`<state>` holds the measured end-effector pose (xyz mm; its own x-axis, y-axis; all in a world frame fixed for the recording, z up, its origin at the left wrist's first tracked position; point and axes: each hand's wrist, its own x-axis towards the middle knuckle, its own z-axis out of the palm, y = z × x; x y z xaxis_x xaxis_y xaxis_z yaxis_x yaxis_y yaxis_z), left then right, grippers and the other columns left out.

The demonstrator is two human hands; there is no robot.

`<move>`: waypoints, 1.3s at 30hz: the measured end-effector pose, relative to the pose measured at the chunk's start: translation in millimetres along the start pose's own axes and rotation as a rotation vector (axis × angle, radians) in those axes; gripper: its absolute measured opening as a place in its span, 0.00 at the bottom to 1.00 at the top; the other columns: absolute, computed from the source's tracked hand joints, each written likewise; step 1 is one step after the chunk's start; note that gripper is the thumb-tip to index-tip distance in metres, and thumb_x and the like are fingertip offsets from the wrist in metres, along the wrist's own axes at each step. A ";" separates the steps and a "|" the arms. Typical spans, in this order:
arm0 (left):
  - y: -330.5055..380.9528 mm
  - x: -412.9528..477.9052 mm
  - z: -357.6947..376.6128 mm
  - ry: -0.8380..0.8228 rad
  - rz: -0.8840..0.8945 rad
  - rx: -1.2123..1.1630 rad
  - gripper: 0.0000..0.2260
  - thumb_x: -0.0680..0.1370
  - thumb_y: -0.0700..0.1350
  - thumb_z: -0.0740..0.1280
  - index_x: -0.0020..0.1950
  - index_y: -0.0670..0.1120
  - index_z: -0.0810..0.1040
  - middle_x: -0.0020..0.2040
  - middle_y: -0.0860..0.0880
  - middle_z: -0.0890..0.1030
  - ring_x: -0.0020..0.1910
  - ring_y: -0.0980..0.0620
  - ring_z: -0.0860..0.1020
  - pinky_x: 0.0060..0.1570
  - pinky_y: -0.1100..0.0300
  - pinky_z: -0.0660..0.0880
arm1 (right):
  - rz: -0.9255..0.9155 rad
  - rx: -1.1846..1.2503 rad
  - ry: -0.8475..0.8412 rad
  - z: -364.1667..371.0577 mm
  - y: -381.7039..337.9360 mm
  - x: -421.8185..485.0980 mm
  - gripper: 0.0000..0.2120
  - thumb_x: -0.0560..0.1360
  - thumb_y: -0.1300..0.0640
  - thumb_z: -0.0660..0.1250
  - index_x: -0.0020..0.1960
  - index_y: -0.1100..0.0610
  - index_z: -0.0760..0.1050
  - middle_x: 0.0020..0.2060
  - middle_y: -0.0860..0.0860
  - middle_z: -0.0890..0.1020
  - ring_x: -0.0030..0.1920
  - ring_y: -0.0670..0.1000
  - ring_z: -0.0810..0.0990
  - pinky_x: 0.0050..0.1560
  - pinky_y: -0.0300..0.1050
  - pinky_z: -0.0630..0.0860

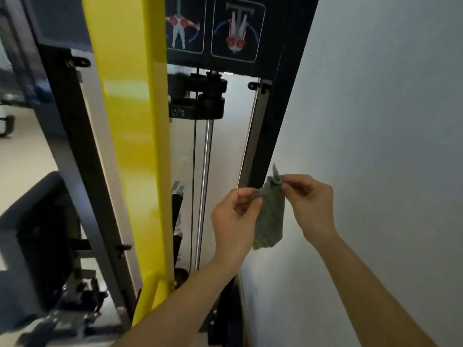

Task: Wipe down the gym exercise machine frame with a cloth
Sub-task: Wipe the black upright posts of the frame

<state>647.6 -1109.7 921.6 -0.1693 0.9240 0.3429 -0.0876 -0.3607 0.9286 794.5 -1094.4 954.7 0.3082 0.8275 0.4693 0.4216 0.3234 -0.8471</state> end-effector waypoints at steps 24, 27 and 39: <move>-36.7 -179.5 -170.4 0.615 -0.138 0.509 0.14 0.77 0.34 0.71 0.52 0.54 0.82 0.46 0.60 0.83 0.46 0.58 0.81 0.45 0.66 0.78 | 0.318 0.502 -0.554 124.6 34.0 -236.8 0.08 0.79 0.61 0.69 0.57 0.56 0.81 0.54 0.50 0.84 0.58 0.50 0.82 0.60 0.52 0.80; -44.8 -155.6 -186.1 0.574 -0.241 0.503 0.11 0.78 0.36 0.69 0.52 0.52 0.82 0.46 0.56 0.84 0.45 0.58 0.82 0.45 0.65 0.79 | 0.275 0.481 -0.604 139.4 26.7 -243.3 0.14 0.79 0.61 0.69 0.64 0.56 0.77 0.59 0.50 0.81 0.60 0.46 0.81 0.63 0.48 0.79; -64.1 -153.9 -217.3 0.174 -0.250 0.427 0.07 0.81 0.42 0.66 0.47 0.50 0.82 0.39 0.57 0.82 0.39 0.58 0.80 0.38 0.68 0.75 | 0.402 0.405 -0.543 144.3 41.0 -271.8 0.10 0.79 0.64 0.68 0.59 0.55 0.77 0.52 0.47 0.85 0.54 0.48 0.85 0.51 0.41 0.81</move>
<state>466.0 -1256.4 778.5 -0.3584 0.9272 0.1084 0.2553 -0.0143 0.9668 604.9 -1239.8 756.4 -0.1330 0.9911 0.0084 -0.0095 0.0072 -0.9999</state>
